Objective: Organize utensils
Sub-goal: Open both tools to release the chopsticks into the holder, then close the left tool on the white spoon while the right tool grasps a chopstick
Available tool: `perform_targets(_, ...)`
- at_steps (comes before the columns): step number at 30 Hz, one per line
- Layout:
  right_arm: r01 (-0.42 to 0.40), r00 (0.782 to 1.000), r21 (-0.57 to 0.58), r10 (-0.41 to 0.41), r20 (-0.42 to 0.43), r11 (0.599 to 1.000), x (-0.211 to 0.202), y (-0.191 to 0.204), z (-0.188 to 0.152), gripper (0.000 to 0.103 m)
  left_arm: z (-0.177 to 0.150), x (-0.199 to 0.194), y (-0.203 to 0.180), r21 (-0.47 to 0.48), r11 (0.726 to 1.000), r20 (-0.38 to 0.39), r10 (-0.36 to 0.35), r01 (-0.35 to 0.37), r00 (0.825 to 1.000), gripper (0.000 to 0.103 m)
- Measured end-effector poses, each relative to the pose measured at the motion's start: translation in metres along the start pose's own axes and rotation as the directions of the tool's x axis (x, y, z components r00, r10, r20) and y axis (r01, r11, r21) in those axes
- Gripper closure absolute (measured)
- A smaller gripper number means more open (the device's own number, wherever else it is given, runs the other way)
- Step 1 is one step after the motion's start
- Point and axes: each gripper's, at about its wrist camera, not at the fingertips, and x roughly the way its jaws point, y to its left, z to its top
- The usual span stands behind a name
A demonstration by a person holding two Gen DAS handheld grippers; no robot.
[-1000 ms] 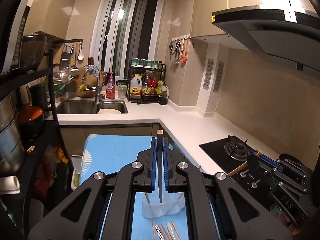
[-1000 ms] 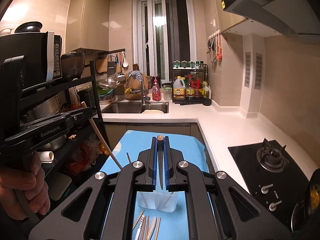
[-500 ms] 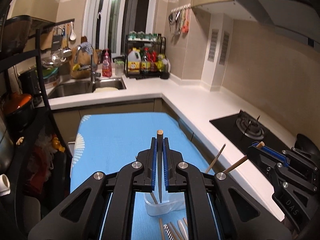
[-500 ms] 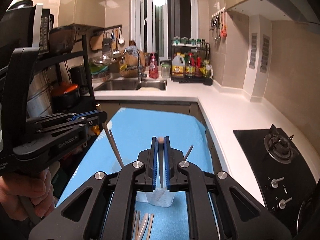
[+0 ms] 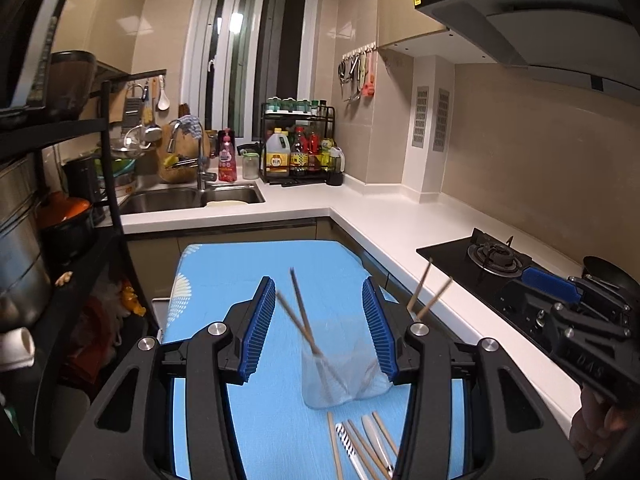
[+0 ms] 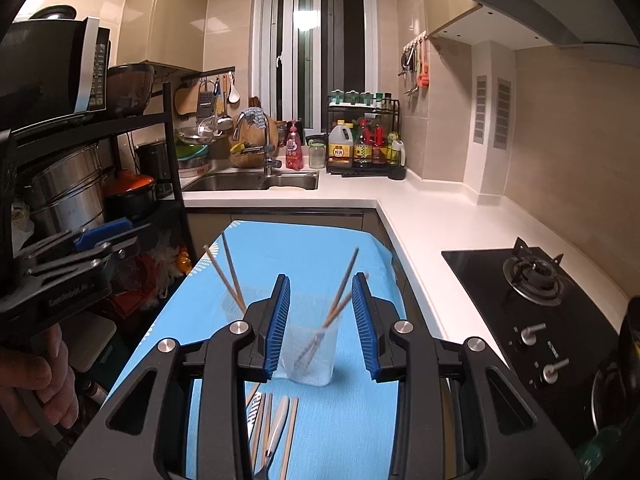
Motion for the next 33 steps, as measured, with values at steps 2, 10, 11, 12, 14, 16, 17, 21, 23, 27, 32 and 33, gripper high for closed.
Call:
perform_targets(2, 0.005, 1.0, 0.002, -0.005, 0.015, 1.0, -0.012, 0.002, -0.016, 0.07, -0.021, -0.013, -0.001, -0.003, 1.0, 0.004, 0.01, -0.01, 1.0, 0.059)
perform_targets(10, -0.003, 0.999, 0.055, 0.0, 0.048, 0.998, -0.049, 0.011, -0.098, 0.07, -0.108, -0.036, -0.006, -0.006, 1.0, -0.064, 0.023, -0.024, 0.998, 0.075)
perform_targets(11, -0.003, 0.999, 0.065, 0.0, 0.047, 0.998, -0.052, 0.011, -0.107, 0.07, -0.119, -0.039, -0.006, -0.012, 1.0, -0.074, 0.026, -0.027, 0.997, 0.075)
perform_targets(12, -0.003, 0.999, 0.073, 0.0, 0.045, 0.997, -0.054, 0.011, -0.116, 0.07, -0.129, -0.04, -0.006, -0.018, 0.999, -0.085, 0.033, -0.035, 0.996, 0.076)
perform_targets(14, 0.001, 0.999, 0.077, -0.004, 0.041, 0.997, -0.059, 0.013, -0.134, 0.07, -0.147, -0.044, -0.006, -0.034, 0.999, -0.099, 0.034, -0.037, 0.995, 0.076)
perform_targets(16, 0.008, 1.0, 0.075, -0.01, 0.02, 0.997, -0.059, 0.014, -0.154, 0.07, -0.165, -0.049, -0.007, -0.039, 0.998, -0.102, 0.036, -0.041, 0.994, 0.076)
perform_targets(17, 0.007, 1.0, 0.077, -0.008, 0.009, 0.997, -0.059, 0.014, -0.164, 0.07, -0.175, -0.051, -0.006, -0.041, 0.998, -0.103, 0.043, -0.047, 0.994, 0.076)
perform_targets(21, 0.024, 0.998, 0.089, -0.019, -0.063, 0.996, -0.053, 0.01, -0.2, 0.07, -0.206, -0.052, -0.004, -0.073, 0.996, -0.133, 0.044, -0.054, 0.99, 0.077)
perform_targets(23, 0.008, 0.994, 0.104, 0.003, -0.106, 0.995, -0.047, 0.008, -0.215, 0.07, -0.217, -0.048, -0.006, -0.073, 0.997, -0.158, 0.019, -0.031, 0.987, 0.081)
perform_targets(27, -0.02, 0.984, 0.116, 0.04, -0.176, 0.993, -0.032, 0.011, -0.242, 0.073, -0.23, -0.042, -0.015, -0.048, 0.999, -0.164, -0.024, 0.016, 0.986, 0.082)
perform_targets(32, -0.051, 0.97, 0.133, 0.08, -0.23, 0.99, -0.015, 0.016, -0.26, 0.078, -0.242, -0.028, -0.019, -0.109, 0.991, -0.209, -0.099, 0.077, 0.973, 0.082)
perform_targets(33, -0.055, 0.968, 0.136, 0.086, -0.235, 0.989, -0.012, 0.016, -0.261, 0.078, -0.243, -0.026, -0.02, -0.119, 0.99, -0.213, -0.105, 0.081, 0.972, 0.082)
